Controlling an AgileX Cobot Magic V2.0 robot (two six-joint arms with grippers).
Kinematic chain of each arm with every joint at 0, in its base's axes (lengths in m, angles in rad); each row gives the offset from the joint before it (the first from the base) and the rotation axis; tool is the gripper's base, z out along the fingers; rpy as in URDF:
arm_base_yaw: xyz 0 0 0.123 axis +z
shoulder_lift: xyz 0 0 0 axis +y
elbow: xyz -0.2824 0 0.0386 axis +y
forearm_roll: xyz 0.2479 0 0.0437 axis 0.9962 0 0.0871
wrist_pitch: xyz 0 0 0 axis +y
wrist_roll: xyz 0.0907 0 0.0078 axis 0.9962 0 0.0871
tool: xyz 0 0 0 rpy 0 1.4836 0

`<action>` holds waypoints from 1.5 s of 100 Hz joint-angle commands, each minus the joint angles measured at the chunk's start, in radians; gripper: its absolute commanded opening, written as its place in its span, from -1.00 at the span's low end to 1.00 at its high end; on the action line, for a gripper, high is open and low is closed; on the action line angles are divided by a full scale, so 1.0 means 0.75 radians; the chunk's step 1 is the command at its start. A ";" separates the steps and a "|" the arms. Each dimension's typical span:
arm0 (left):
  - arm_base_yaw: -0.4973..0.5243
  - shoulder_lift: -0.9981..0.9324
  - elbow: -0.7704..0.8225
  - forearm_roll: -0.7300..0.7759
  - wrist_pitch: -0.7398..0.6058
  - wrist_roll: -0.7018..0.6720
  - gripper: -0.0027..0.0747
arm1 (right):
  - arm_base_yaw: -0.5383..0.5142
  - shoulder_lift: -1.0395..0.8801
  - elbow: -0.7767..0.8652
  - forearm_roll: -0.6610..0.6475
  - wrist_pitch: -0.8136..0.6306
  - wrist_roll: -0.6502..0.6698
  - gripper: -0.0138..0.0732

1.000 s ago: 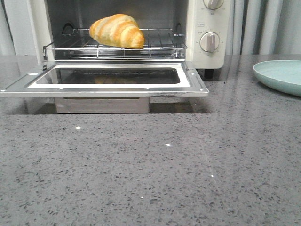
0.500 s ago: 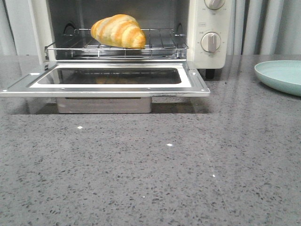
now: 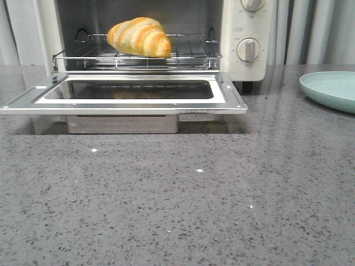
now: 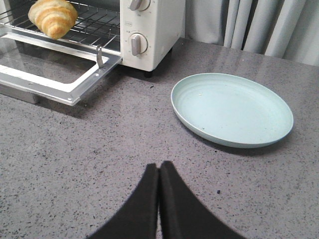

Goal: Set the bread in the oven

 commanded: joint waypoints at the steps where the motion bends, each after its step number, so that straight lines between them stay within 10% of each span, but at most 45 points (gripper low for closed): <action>1: 0.002 -0.037 0.027 0.001 -0.084 -0.019 -0.99 | -0.004 0.021 -0.027 -0.046 -0.098 -0.004 -0.79; 86: 0.002 -0.037 0.027 -0.002 -0.091 -0.019 -0.99 | -0.013 0.013 0.042 -0.224 -0.244 0.013 -0.79; 127: 0.002 -0.037 0.027 -0.002 -0.091 -0.019 -0.99 | -0.541 0.073 0.653 0.139 -1.030 0.142 -0.79; 150: 0.002 -0.037 0.027 -0.002 -0.091 -0.019 -0.99 | -0.635 0.041 0.734 0.233 -0.909 -0.056 -0.79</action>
